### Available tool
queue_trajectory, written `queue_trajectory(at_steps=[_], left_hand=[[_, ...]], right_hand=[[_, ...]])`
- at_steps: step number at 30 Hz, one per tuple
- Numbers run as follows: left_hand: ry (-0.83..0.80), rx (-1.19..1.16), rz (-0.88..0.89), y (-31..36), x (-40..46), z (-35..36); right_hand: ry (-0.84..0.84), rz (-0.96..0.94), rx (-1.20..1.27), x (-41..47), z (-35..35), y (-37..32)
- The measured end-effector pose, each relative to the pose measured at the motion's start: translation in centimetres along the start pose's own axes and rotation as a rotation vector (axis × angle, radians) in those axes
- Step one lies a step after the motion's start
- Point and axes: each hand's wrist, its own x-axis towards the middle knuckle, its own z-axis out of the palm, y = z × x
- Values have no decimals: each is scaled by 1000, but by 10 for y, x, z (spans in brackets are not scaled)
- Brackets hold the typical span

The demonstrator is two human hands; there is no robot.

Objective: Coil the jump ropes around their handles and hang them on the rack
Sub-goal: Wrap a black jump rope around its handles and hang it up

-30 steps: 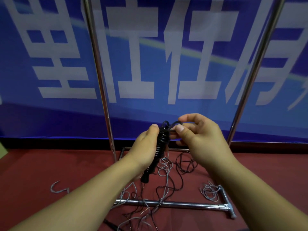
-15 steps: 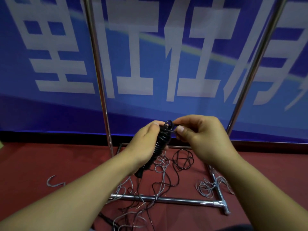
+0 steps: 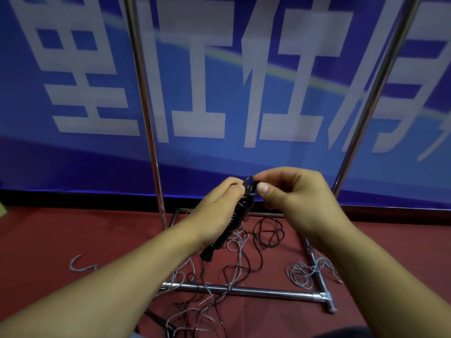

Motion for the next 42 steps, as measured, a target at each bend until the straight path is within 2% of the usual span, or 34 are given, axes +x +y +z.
queue_trajectory(at_steps=[4, 9, 13, 18, 22, 28, 35, 42], left_hand=[[-40, 48, 16, 0, -2, 5], [-30, 44, 70, 1, 0, 7], [-53, 51, 68, 0, 0, 9], [-64, 40, 97, -6, -2, 11], [-51, 65, 140, -5, -1, 9], [14, 262, 114, -9, 5, 1], [193, 379, 138, -5, 7, -2], [156, 479, 199, -6, 2, -9]], right_hand=[[-5, 61, 180, 1, 1, 3], [27, 69, 117, 5, 1, 10], [-70, 140, 177, 5, -1, 10], [32, 16, -48, 6, 2, 12], [73, -5, -112, 8, 6, 9], [18, 161, 185, 8, 3, 5], [-17, 156, 235, 6, 3, 5], [-108, 274, 389, 9, 4, 5]])
